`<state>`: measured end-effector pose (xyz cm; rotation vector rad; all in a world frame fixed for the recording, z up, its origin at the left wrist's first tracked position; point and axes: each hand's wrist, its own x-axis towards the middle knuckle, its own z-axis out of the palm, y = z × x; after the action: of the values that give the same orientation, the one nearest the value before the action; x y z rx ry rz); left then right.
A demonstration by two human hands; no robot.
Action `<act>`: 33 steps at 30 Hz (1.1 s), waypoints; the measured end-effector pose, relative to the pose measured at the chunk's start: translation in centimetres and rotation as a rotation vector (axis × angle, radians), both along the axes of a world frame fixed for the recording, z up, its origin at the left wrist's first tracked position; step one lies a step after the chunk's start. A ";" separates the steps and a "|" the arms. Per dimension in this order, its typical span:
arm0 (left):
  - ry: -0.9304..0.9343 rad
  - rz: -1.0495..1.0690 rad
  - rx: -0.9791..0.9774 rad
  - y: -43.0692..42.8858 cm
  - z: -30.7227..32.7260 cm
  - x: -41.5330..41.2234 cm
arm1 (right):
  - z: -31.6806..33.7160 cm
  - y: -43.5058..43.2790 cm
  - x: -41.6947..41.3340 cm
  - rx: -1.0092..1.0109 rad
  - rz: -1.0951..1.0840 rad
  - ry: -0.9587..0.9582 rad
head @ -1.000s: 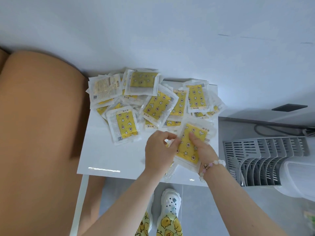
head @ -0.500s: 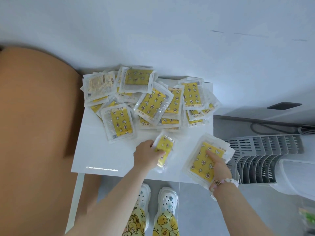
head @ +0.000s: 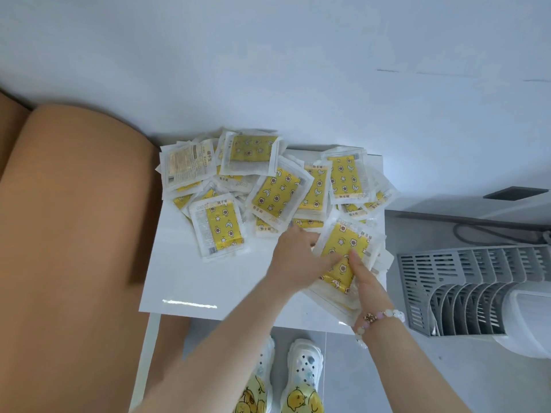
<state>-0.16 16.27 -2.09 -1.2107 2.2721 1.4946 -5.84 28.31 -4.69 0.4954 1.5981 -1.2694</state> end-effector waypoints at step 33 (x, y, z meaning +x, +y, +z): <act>0.253 0.215 0.343 -2.2 5.2 4.1 | 1.0 1.3 -0.2 0.000 -0.078 0.008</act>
<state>3.93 14.08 3.10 -1.2509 1.9520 2.1198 -6.01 29.63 -3.72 0.5579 1.5985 -1.3307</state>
